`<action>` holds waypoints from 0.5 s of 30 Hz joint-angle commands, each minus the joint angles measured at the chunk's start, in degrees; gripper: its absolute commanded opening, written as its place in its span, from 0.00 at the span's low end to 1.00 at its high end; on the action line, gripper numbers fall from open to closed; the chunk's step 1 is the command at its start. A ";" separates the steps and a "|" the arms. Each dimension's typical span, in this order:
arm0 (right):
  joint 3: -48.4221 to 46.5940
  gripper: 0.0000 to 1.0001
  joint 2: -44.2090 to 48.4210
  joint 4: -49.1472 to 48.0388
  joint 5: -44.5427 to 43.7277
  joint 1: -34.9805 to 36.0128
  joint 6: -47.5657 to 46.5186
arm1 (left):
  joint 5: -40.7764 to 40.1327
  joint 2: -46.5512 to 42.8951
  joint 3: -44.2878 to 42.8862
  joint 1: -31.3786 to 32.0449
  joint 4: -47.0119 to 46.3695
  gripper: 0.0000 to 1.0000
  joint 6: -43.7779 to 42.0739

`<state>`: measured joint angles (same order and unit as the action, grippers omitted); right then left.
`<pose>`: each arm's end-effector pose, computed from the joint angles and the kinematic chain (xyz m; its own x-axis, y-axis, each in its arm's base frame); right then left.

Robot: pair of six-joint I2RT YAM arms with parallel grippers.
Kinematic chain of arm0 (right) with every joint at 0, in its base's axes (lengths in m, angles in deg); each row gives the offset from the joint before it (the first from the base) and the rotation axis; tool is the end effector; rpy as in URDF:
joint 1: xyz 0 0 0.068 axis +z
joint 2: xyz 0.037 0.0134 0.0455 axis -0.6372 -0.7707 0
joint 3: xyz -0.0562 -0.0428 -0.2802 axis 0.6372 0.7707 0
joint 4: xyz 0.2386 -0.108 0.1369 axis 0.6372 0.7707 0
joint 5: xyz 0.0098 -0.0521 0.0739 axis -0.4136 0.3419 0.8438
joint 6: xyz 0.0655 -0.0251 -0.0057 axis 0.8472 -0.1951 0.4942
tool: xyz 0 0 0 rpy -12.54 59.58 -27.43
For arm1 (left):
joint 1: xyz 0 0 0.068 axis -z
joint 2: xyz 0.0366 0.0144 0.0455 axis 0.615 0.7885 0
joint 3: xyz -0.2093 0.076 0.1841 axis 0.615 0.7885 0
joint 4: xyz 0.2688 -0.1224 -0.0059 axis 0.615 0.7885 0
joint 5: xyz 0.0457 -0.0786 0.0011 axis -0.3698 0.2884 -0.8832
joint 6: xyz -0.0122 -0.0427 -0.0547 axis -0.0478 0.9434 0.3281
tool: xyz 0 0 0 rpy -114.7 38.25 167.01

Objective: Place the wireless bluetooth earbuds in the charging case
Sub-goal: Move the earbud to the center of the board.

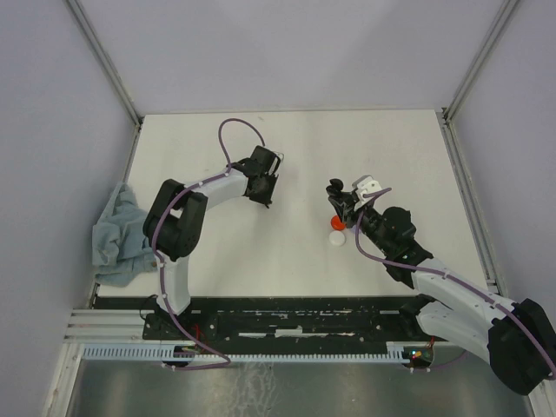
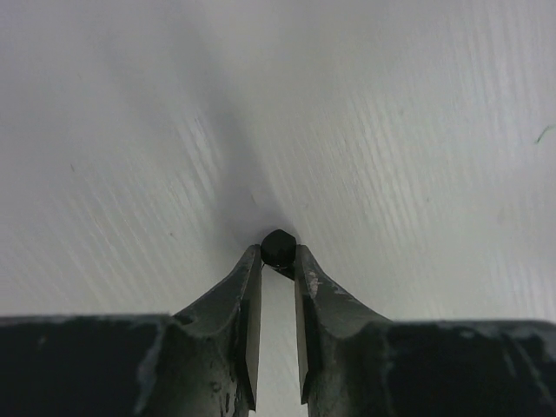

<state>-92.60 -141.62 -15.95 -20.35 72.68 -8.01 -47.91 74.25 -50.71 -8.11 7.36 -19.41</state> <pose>0.2158 0.1437 0.2407 0.0049 -0.0252 -0.9997 -0.5831 0.8120 -0.0233 0.4078 -0.2312 0.1345 -0.8075 0.2857 -0.5161 0.3590 0.9322 -0.0456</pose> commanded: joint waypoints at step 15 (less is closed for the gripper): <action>-2.96 0.03 -2.49 -3.34 1.64 -0.26 0.40 | -2.64 -7.64 7.89 2.46 12.45 0.44 -6.24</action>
<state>-92.66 -144.07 -16.04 -19.76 72.64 -7.99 -48.37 68.40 -44.33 -5.62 15.25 -25.51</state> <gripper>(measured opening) 0.327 0.427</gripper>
